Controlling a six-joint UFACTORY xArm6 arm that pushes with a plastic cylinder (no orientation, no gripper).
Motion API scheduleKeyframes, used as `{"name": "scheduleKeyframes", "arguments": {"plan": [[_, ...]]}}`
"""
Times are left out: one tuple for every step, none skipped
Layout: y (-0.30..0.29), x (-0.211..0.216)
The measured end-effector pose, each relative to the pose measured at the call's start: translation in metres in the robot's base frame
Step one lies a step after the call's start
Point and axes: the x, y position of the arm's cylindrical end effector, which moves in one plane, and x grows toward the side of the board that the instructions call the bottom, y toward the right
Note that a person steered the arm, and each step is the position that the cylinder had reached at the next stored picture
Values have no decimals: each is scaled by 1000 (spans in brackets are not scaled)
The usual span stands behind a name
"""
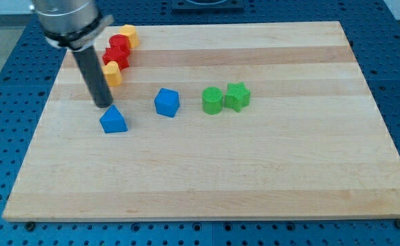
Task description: Move the blue triangle closer to the blue cube
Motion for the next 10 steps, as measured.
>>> {"name": "scheduleKeyframes", "arguments": {"plan": [[-13,6],[-14,46],[8,45],[36,28],[46,41],[49,67],[58,69],[74,81],[101,91],[101,93]]}}
